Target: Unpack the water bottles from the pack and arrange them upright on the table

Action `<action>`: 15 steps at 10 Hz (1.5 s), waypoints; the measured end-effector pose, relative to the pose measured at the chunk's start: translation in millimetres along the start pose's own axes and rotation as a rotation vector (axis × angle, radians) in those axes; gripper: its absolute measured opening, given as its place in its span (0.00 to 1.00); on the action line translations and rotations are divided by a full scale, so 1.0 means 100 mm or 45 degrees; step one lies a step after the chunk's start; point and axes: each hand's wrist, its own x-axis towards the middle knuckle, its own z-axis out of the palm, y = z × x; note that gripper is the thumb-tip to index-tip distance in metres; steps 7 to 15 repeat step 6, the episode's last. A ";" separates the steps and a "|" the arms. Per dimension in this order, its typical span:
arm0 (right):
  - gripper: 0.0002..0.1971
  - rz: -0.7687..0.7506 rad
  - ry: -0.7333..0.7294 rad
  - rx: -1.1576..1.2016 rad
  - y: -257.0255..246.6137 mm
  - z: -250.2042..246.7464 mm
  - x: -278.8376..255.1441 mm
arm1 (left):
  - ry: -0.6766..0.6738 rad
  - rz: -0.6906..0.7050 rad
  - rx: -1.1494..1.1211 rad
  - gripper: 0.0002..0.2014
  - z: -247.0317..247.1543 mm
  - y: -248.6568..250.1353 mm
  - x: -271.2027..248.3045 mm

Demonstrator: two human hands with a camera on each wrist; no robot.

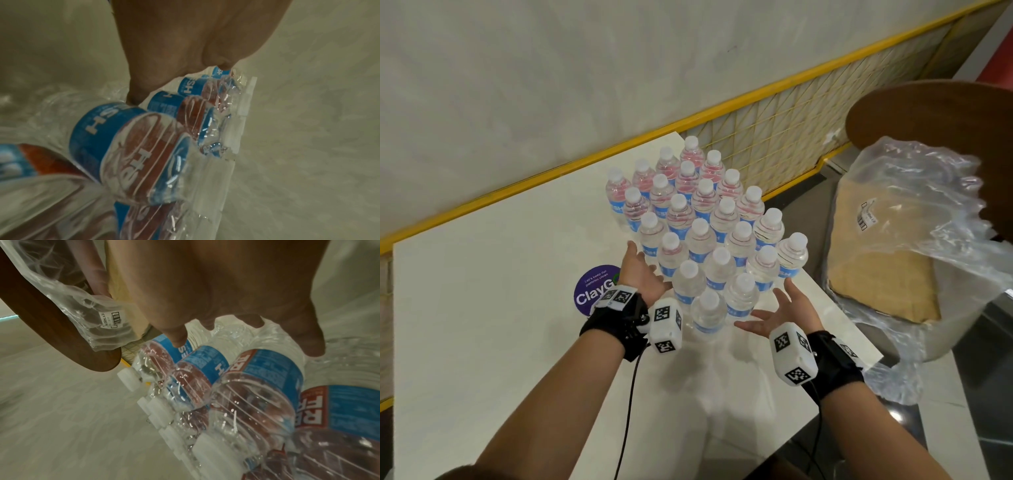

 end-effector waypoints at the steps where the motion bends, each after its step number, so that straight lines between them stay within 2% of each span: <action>1: 0.31 -0.003 -0.011 -0.060 0.00 -0.01 0.00 | 0.008 -0.006 -0.023 0.33 -0.02 -0.01 0.01; 3: 0.37 0.019 0.123 -0.135 -0.10 -0.04 0.01 | 0.180 0.078 0.065 0.33 0.03 0.05 -0.09; 4: 0.34 -0.049 0.201 -0.210 -0.20 -0.04 -0.10 | 0.293 0.247 0.105 0.30 0.08 0.17 -0.23; 5: 0.22 -0.181 0.246 -0.226 -0.33 0.03 -0.31 | 0.235 0.436 0.127 0.22 0.09 0.28 -0.46; 6: 0.11 -0.403 0.238 -0.398 -0.35 0.07 -0.58 | 0.058 0.543 0.279 0.10 0.04 0.25 -0.79; 15: 0.11 -0.403 0.238 -0.398 -0.35 0.07 -0.58 | 0.058 0.543 0.279 0.10 0.04 0.25 -0.79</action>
